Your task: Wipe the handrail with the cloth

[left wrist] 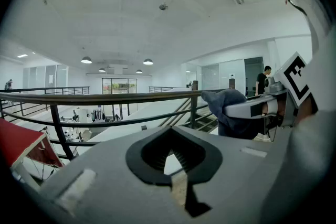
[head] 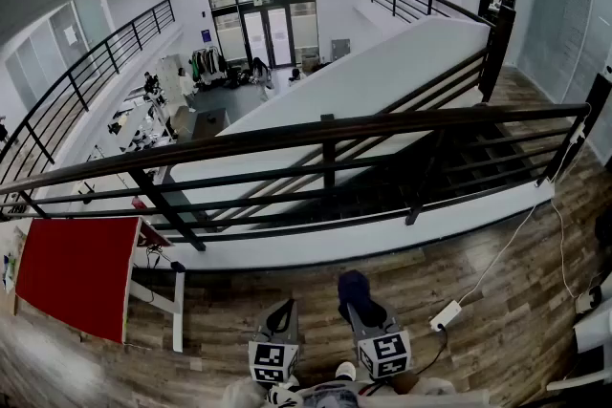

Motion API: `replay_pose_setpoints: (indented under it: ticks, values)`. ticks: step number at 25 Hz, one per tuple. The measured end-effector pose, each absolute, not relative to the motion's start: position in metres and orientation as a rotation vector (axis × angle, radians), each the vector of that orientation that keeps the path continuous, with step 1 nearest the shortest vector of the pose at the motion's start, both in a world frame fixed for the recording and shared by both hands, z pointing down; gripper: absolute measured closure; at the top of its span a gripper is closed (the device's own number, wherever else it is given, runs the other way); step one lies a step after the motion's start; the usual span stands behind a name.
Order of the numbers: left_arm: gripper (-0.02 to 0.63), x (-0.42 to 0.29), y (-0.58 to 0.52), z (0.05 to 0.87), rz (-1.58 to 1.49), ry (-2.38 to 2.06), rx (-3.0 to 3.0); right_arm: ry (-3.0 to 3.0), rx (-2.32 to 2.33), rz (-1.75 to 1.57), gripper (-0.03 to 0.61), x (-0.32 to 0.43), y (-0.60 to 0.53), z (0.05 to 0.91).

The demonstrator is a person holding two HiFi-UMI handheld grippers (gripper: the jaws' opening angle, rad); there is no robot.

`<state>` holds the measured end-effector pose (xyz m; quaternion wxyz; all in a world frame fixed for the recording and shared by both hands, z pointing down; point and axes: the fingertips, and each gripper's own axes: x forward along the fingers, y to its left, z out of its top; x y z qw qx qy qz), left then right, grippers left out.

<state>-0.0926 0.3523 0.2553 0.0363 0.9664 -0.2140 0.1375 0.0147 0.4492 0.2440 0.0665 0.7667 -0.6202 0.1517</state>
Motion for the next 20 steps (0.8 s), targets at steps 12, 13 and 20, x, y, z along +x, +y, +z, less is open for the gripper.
replay_pose_setpoints:
  ticks: [12,13,20]
  values:
    - [0.611,-0.072,0.36,0.256,0.428,-0.689,2.917,-1.937,2.297,0.472,0.489,0.037,0.45,0.247]
    - [0.611,-0.07,0.361,0.259,0.443,-0.687,2.918,-1.944,2.299,0.475,0.488,0.039,0.451,0.247]
    - [0.611,-0.051,0.374,0.263,0.451,-0.662,2.965,-1.954,2.301,0.496,0.488,0.053,0.462,0.253]
